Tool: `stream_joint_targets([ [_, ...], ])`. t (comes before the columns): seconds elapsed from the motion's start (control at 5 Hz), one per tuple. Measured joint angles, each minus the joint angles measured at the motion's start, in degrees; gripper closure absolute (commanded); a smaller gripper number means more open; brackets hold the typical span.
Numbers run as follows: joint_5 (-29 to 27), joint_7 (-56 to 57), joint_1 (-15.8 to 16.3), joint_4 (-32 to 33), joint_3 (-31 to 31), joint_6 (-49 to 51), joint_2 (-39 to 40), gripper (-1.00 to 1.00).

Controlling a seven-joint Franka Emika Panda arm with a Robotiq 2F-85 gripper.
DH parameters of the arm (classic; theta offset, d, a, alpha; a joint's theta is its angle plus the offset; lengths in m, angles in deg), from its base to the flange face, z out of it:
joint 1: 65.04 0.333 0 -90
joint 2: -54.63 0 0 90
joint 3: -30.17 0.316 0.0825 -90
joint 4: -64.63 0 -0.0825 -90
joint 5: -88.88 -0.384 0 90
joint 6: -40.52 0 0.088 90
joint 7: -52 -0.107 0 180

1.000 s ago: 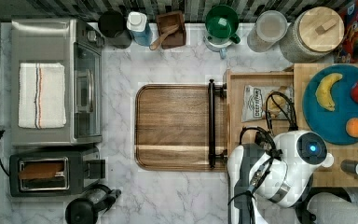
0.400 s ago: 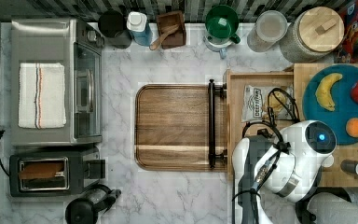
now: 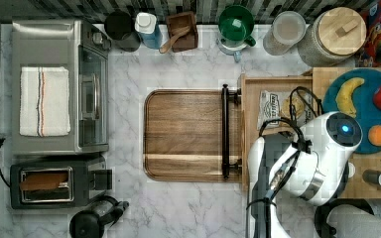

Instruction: Pick up the butter.

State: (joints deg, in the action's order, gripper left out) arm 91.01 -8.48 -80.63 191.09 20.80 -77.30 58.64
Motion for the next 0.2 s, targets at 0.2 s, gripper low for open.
stream_joint_targets([
  [0.2, 1.02, -4.06, 0.55, -2.24, 1.97, 0.95, -0.44, 1.00],
])
